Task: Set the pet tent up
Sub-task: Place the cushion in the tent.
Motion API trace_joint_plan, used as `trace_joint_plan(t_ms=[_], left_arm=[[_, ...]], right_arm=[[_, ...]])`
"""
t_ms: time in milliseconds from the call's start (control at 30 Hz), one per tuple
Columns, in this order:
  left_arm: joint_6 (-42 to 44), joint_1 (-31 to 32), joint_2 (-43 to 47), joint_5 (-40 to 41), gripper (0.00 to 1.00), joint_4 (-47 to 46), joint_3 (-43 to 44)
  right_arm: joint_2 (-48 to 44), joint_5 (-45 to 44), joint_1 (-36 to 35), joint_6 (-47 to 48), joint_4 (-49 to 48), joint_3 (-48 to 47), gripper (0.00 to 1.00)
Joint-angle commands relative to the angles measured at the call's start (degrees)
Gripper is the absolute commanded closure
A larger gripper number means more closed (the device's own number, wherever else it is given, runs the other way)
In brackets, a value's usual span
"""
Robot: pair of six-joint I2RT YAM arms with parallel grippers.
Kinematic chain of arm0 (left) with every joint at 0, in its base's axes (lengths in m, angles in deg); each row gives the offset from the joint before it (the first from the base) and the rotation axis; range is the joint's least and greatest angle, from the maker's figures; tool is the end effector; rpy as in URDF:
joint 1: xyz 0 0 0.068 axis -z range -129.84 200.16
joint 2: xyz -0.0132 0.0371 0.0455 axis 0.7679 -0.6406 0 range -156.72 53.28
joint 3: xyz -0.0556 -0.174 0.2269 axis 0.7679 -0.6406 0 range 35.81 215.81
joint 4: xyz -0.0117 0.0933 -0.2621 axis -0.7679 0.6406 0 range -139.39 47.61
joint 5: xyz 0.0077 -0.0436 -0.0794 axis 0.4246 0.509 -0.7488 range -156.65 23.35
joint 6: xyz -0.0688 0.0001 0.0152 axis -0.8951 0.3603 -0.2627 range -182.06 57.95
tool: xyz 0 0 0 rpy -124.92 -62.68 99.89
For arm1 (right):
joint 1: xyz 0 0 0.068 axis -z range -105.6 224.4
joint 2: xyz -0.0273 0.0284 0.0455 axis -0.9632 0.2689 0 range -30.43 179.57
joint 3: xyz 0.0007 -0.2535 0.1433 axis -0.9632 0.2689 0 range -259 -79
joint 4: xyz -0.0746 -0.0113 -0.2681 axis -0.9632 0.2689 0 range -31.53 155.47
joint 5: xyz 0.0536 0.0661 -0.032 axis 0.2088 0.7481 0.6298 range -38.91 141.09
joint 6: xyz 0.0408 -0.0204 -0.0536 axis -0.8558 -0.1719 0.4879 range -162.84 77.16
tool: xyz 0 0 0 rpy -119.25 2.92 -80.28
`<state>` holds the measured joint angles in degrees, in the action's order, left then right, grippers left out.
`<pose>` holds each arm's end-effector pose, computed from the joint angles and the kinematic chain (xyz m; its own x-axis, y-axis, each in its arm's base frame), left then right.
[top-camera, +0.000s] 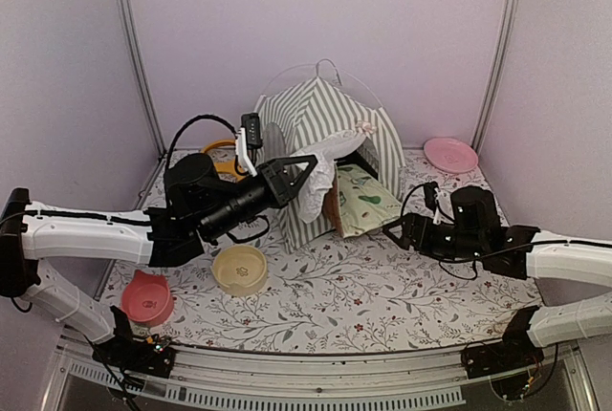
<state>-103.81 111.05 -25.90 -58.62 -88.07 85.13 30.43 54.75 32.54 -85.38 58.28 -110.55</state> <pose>0.1795 -0.3057 0.3326 -0.4757 -0.5011 -0.7229 0.6450 0.3602 -0.6740 0.1881 0.1736 0.2201 -0.7455 0.2380 -0.6226 -0.2763 0.7397 0.6136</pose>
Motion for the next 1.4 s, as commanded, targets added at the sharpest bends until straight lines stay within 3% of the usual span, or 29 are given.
trace_joint_plan(t_ms=[0, 333, 467, 633, 700, 1367], left_arm=[[1.0, 0.7, 1.4, 0.0, 1.0, -0.5, -0.6], [1.2, 0.6, 1.2, -0.6, 1.0, -0.2, -0.5], [1.3, 0.6, 1.4, -1.0, 1.0, 0.5, 0.0], [1.2, 0.6, 2.2, -2.3, 1.0, 2.3, 0.2], [1.1, 0.6, 2.7, -2.6, 1.0, 2.8, 0.0], [0.0, 0.7, 7.4, -7.1, 1.0, 7.3, -0.4]], right_arm=[[2.0, 1.8, 0.5, -10.5, -10.7, 4.5, 0.18], [17.4, -0.8, 0.6, -19.8, -30.8, 2.5, 0.43], [22.9, -2.2, 0.5, -19.0, -32.0, -2.2, 0.6], [26.3, -4.8, 0.5, -15.5, -31.0, -7.7, 0.92], [27.6, -5.9, 0.8, -14.1, -29.1, -10.0, 1.0], [45.0, -16.8, 1.3, 3.7, -15.8, -32.7, 1.0]])
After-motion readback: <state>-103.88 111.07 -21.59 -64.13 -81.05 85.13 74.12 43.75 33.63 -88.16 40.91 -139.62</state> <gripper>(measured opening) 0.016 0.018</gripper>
